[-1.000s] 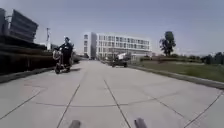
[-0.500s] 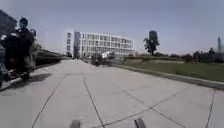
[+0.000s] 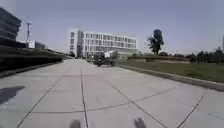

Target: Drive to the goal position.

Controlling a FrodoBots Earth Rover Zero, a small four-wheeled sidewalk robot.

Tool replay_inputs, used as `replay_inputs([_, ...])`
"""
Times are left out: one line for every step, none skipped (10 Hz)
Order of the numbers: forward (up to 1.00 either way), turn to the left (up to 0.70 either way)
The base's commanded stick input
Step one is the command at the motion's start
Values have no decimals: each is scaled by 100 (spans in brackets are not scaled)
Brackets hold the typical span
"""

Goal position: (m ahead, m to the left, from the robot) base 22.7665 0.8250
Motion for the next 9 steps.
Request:
replay_inputs([100, 41])
replay_inputs([100, 41])
replay_inputs([100, 35])
replay_inputs([100, 26])
replay_inputs([100, 17])
replay_inputs([100, 8])
replay_inputs([100, 1])
replay_inputs([100, 28])
replay_inputs([100, 1])
